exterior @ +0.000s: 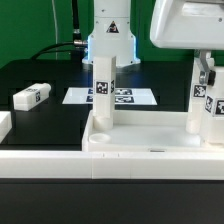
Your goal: Assemble desk
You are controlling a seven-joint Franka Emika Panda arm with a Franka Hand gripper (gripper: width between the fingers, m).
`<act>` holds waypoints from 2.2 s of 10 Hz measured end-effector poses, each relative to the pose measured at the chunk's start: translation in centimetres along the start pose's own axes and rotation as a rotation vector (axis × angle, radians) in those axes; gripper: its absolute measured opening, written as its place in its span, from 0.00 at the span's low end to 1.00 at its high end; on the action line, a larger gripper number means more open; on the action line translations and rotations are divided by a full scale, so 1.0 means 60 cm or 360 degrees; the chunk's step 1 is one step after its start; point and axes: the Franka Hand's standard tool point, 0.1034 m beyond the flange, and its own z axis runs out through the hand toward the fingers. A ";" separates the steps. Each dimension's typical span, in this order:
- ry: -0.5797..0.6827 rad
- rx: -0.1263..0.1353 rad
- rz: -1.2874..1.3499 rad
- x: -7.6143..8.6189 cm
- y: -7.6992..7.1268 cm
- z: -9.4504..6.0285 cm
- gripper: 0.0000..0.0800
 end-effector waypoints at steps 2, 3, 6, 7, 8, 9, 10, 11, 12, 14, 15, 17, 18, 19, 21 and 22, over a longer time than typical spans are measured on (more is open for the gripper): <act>0.0000 -0.0001 0.0036 0.000 0.000 0.000 0.36; 0.0000 0.0001 0.0058 0.000 0.000 0.000 0.36; -0.0009 0.0032 0.0545 -0.002 0.003 0.002 0.36; -0.0011 0.0042 0.0627 -0.002 0.003 0.002 0.36; -0.0016 0.0058 0.0837 -0.003 0.004 0.003 0.36; -0.0022 0.0069 0.0989 -0.003 0.004 0.003 0.36; -0.0028 0.0074 0.1149 -0.003 0.003 0.003 0.36; -0.0040 0.0084 0.1377 -0.004 0.000 0.003 0.36; -0.0044 0.0086 0.1467 -0.004 0.000 0.003 0.36; -0.0058 0.0098 0.1684 -0.004 0.002 0.003 0.36; -0.0059 0.0100 0.1829 -0.003 0.001 0.004 0.36; -0.0056 0.0101 0.1962 -0.002 0.001 0.004 0.36; -0.0060 0.0100 0.2058 -0.002 0.000 0.004 0.36; -0.0062 0.0099 0.2085 -0.002 0.000 0.005 0.36; -0.0078 0.0081 0.1942 -0.006 0.000 0.005 0.73; -0.0087 0.0076 0.1926 -0.006 -0.001 0.005 0.73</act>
Offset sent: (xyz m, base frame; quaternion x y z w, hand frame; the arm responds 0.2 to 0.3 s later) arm 0.0000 0.0000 0.0000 0.0000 0.0000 0.1938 0.9810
